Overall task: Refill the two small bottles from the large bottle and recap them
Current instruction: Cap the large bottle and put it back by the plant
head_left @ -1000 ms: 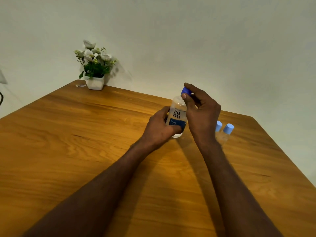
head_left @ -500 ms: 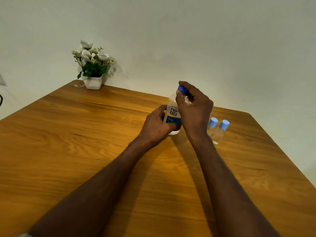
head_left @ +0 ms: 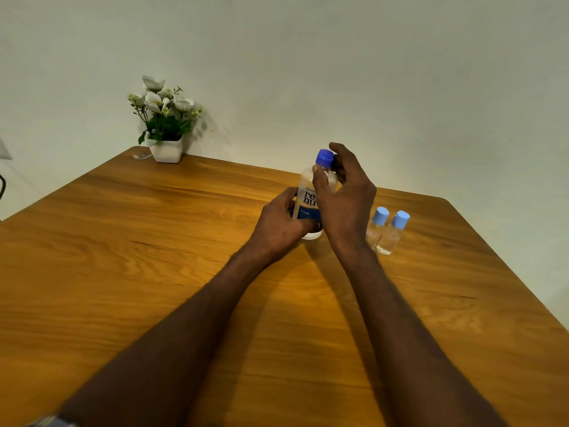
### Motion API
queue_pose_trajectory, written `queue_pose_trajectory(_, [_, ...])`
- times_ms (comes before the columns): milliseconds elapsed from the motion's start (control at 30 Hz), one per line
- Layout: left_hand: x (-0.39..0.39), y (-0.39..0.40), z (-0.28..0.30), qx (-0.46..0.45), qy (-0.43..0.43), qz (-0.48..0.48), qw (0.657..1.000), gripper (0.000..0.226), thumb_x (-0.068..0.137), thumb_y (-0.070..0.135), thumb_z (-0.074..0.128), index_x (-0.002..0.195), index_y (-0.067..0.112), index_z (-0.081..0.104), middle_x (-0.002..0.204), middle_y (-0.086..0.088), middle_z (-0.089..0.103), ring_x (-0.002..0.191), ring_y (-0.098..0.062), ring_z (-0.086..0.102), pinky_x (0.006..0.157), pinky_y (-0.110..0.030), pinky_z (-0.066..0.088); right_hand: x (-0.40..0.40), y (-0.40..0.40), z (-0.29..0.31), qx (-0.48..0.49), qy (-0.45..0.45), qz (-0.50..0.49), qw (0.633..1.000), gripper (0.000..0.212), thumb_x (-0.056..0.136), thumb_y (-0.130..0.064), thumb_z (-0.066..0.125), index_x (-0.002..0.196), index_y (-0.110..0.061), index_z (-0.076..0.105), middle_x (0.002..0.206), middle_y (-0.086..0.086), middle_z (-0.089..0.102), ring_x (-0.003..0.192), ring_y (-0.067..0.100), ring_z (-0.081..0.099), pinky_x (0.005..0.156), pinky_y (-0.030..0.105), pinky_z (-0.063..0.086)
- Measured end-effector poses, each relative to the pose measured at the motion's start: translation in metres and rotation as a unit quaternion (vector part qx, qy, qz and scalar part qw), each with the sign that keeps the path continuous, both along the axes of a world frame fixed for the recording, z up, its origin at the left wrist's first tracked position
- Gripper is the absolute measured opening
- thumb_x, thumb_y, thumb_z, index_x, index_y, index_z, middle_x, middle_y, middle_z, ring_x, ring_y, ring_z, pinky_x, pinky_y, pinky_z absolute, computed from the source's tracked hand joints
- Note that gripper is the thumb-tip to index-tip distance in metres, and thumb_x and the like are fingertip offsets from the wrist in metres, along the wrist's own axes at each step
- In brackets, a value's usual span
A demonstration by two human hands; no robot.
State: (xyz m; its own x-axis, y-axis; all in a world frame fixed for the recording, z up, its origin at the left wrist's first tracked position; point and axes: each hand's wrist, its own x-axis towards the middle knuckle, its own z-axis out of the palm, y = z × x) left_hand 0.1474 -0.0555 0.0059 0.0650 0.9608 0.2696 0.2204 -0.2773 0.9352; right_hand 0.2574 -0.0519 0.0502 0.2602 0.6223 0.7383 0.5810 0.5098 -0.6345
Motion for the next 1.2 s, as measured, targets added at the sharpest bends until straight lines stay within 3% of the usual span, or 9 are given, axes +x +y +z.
queue_pose_trajectory(233, [-0.002, 0.000, 0.000, -0.003, 0.010, 0.001, 1.000, 0.067, 0.084, 0.015, 0.084, 0.143, 0.019, 0.053, 0.117, 0.009, 0.064, 0.099, -0.007, 0.065, 0.080, -0.021, 0.058, -0.002, -0.003, -0.001, -0.022, 0.026, 0.007, 0.999, 0.066, 0.093, -0.025, 0.077, 0.152, -0.018, 0.046, 0.130, 0.000, 0.070, 0.109, 0.003, 0.064, 0.090, 0.007, 0.046])
queue_pose_trajectory(367, [-0.006, 0.001, 0.001, -0.007, 0.009, -0.004, 1.000, 0.067, 0.084, 0.015, 0.084, 0.143, 0.019, 0.053, 0.113, 0.010, 0.064, 0.100, -0.008, 0.066, 0.077, -0.020, 0.058, -0.005, -0.008, -0.007, -0.052, 0.046, 0.020, 0.997, 0.078, 0.092, -0.035, 0.078, 0.156, -0.019, 0.037, 0.140, 0.000, 0.063, 0.121, 0.011, 0.063, 0.092, 0.011, 0.048])
queue_pose_trajectory(467, [-0.013, 0.000, 0.002, -0.006, -0.006, 0.005, 1.000, 0.070, 0.081, 0.015, 0.085, 0.143, 0.020, 0.053, 0.116, 0.004, 0.069, 0.103, -0.015, 0.070, 0.085, -0.031, 0.063, -0.010, -0.013, -0.013, -0.095, 0.048, 0.041, 0.994, 0.082, 0.090, -0.038, 0.080, 0.157, -0.022, 0.036, 0.146, 0.000, 0.060, 0.125, 0.011, 0.060, 0.093, 0.018, 0.051])
queue_pose_trajectory(700, [-0.044, -0.007, -0.002, -0.010, -0.008, 0.030, 0.999, 0.067, 0.083, 0.017, 0.083, 0.142, 0.025, 0.054, 0.128, 0.005, 0.069, 0.118, -0.010, 0.066, 0.095, -0.037, 0.061, -0.024, -0.016, -0.028, -0.205, 0.005, 0.063, 0.977, 0.088, 0.084, -0.030, 0.086, 0.157, -0.024, 0.035, 0.148, 0.000, 0.058, 0.132, 0.021, 0.059, 0.100, 0.033, 0.056])
queue_pose_trajectory(800, [-0.066, -0.011, -0.002, -0.033, 0.045, 0.045, 0.997, 0.066, 0.089, 0.011, 0.080, 0.147, 0.023, 0.050, 0.142, 0.002, 0.060, 0.132, -0.014, 0.056, 0.098, -0.030, 0.057, -0.027, -0.016, -0.031, -0.207, 0.009, 0.062, 0.976, 0.079, 0.083, -0.028, 0.086, 0.150, -0.023, 0.044, 0.144, 0.000, 0.060, 0.132, 0.022, 0.059, 0.102, 0.038, 0.057])
queue_pose_trajectory(867, [-0.090, -0.013, -0.004, -0.008, 0.130, 0.102, 0.986, 0.055, 0.095, 0.015, 0.074, 0.145, 0.023, 0.054, 0.143, 0.000, 0.061, 0.133, -0.017, 0.056, 0.104, -0.038, 0.055, -0.031, -0.014, -0.031, -0.205, 0.016, 0.067, 0.976, 0.076, 0.082, -0.029, 0.087, 0.147, -0.021, 0.048, 0.143, 0.000, 0.061, 0.132, 0.022, 0.060, 0.100, 0.034, 0.056])
queue_pose_trajectory(1000, [-0.153, -0.009, -0.006, 0.011, 0.320, 0.220, 0.922, 0.043, 0.101, 0.034, 0.064, 0.140, 0.016, 0.058, 0.137, -0.007, 0.063, 0.124, -0.026, 0.060, 0.101, -0.041, 0.051, -0.045, -0.003, -0.032, -0.198, 0.040, 0.078, 0.976, 0.076, 0.080, -0.029, 0.088, 0.145, -0.017, 0.050, 0.139, 0.002, 0.063, 0.126, 0.021, 0.062, 0.092, 0.026, 0.054])
queue_pose_trajectory(1067, [-0.181, -0.001, -0.006, -0.008, 0.381, 0.223, 0.897, 0.045, 0.101, 0.042, 0.061, 0.137, 0.014, 0.059, 0.135, -0.008, 0.063, 0.121, -0.026, 0.059, 0.099, -0.041, 0.049, -0.056, 0.007, -0.032, -0.200, 0.044, 0.083, 0.975, 0.076, 0.080, -0.029, 0.089, 0.144, -0.016, 0.050, 0.138, 0.003, 0.063, 0.125, 0.021, 0.063, 0.091, 0.026, 0.054])
queue_pose_trajectory(1200, [-0.208, 0.021, -0.003, -0.021, 0.408, 0.171, 0.897, 0.054, 0.102, 0.052, 0.056, 0.143, 0.017, 0.055, 0.141, -0.005, 0.061, 0.126, -0.025, 0.057, 0.104, -0.039, 0.047, -0.087, 0.034, -0.034, -0.203, 0.049, 0.088, 0.974, 0.075, 0.078, -0.032, 0.090, 0.140, -0.014, 0.052, 0.133, 0.004, 0.065, 0.120, 0.021, 0.064, 0.089, 0.026, 0.055])
